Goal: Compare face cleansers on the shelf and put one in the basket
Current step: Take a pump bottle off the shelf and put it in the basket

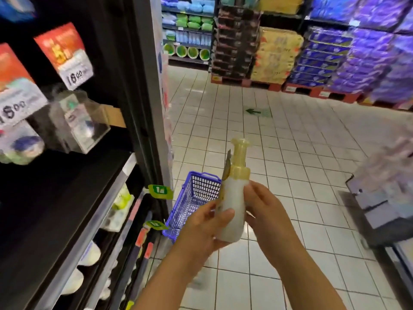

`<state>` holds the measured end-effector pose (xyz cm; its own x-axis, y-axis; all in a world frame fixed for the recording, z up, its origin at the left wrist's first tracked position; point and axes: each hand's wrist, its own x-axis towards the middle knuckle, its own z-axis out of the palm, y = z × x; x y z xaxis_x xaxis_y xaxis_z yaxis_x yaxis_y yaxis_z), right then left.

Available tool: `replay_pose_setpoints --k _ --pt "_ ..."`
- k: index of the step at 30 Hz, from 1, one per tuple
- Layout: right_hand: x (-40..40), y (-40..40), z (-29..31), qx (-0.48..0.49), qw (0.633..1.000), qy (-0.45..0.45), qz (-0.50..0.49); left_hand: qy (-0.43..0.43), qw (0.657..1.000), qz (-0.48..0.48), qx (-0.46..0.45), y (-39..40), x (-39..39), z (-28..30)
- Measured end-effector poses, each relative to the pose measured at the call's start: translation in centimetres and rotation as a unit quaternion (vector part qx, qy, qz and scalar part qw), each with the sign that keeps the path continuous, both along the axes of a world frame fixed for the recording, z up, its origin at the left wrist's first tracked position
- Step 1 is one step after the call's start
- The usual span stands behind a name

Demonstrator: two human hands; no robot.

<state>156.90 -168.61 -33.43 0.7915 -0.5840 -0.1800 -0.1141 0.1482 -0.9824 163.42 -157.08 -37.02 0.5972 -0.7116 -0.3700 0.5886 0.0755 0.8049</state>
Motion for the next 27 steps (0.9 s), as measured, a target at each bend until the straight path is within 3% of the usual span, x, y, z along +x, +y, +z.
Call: replay_pose_setpoints --k 6,15,21,27 --pt "6.2 -4.8 -3.0 -0.008 0.995 0.042 0.091 -0.011 0.999 0.036 0.022 -3.6 5.8 -2.5" --pt "15.8 -14.7 -9.2 0.052 0.983 0.066 0.165 0.062 0.986 0.153 0.010 -12.4 12.3 -8.9" --pt "20.6 -19.1 -16.0 0.059 0.974 0.076 0.204 0.136 0.961 0.241 0.014 -17.9 15.9 -15.1" --pt "23.4 -20.6 -26.4 0.101 0.973 0.107 0.179 0.149 0.950 0.272 0.048 -19.9 18.6 -24.9"
